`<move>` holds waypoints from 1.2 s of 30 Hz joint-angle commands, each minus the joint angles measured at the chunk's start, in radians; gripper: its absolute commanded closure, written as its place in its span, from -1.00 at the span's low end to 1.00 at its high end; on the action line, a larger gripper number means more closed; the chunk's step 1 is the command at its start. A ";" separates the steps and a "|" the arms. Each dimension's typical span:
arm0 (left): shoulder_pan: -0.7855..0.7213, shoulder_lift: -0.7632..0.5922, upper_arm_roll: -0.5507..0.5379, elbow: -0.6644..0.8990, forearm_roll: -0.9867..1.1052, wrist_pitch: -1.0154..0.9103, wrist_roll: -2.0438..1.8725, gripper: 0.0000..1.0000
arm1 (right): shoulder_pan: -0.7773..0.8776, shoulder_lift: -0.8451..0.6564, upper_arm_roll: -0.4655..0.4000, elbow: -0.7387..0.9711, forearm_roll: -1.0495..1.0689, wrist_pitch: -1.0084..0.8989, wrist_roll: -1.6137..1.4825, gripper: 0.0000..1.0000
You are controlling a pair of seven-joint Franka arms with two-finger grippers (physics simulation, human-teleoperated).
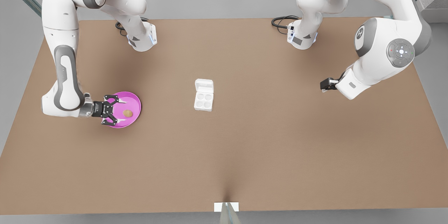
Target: Pack egg into the box and close the box lid
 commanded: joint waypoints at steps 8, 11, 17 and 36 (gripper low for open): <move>0.000 0.005 0.000 -0.001 0.000 -0.001 0.000 -1.00 | -0.096 0.096 0.000 0.004 0.055 -0.028 -0.153 -1.00; 0.000 0.008 0.000 -0.001 0.000 -0.001 0.000 -1.00 | -0.124 0.144 0.001 0.021 0.058 -0.049 -0.217 -1.00; 0.000 0.006 0.002 -0.001 0.000 -0.001 -0.002 -1.00 | -0.130 0.219 0.003 0.044 0.115 -0.077 -0.280 -1.00; 0.000 0.008 0.002 0.000 0.000 -0.001 0.000 -1.00 | -0.138 0.297 0.010 0.052 0.161 -0.103 -0.387 -0.99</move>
